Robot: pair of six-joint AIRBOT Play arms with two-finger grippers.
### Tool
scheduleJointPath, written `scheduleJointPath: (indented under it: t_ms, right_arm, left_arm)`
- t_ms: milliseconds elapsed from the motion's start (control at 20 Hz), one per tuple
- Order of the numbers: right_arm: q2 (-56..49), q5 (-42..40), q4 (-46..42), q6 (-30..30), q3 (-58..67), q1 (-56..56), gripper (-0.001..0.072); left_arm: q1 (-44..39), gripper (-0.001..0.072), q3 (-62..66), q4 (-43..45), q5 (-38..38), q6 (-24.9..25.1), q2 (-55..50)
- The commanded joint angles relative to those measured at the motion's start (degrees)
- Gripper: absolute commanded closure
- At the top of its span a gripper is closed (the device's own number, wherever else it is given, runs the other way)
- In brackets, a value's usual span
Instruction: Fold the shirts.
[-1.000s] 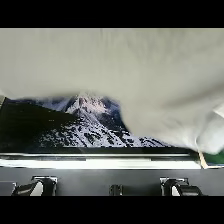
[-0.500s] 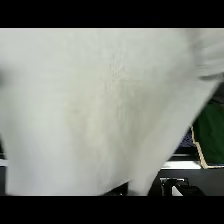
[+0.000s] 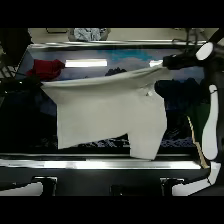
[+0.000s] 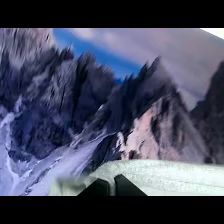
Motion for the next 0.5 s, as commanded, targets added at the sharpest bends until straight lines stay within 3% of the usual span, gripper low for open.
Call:
scheduleJointPath:
  t_ms: [0,150,200,250,300,350,400,450]
  right_arm:
    - [-9.29,0.46,10.01,1.73,0.07,0.83,0.0676]
    - [-11.43,0.48,9.11,1.53,0.07,2.08,0.0676]
    - [-11.41,-0.17,9.16,1.51,0.09,2.12,0.0665]
    - [-10.84,-0.02,9.35,1.51,0.09,1.84,0.0557]
    - [-9.49,1.07,9.31,0.07,0.09,0.83,0.0373]
    - [-7.58,2.62,9.01,-4.11,0.09,-0.68,0.0268]
    - [-5.22,4.90,7.56,-9.01,0.09,-2.82,0.0215]
    - [-3.13,7.78,5.03,-10.82,0.09,-5.16,0.0216]
  left_arm:
    - [-0.26,0.0680,-0.85,-4.22,0.22,0.26,-8.15]
    - [-1.49,0.0679,-0.85,-4.79,-0.39,0.24,-9.75]
    - [-1.79,0.0641,-0.79,-4.79,-0.79,0.24,-9.64]
    - [-1.70,0.0450,0.13,-4.76,-2.99,0.24,-9.62]
    - [-0.94,0.0234,1.92,-4.50,-7.34,0.26,-9.62]
    - [0.33,0.0187,4.07,-3.45,-12.92,0.26,-9.62]
    - [1.88,0.0187,6.19,-1.40,-19.26,0.26,-9.62]
    - [3.63,0.0188,7.50,1.42,-26.10,0.24,-9.35]
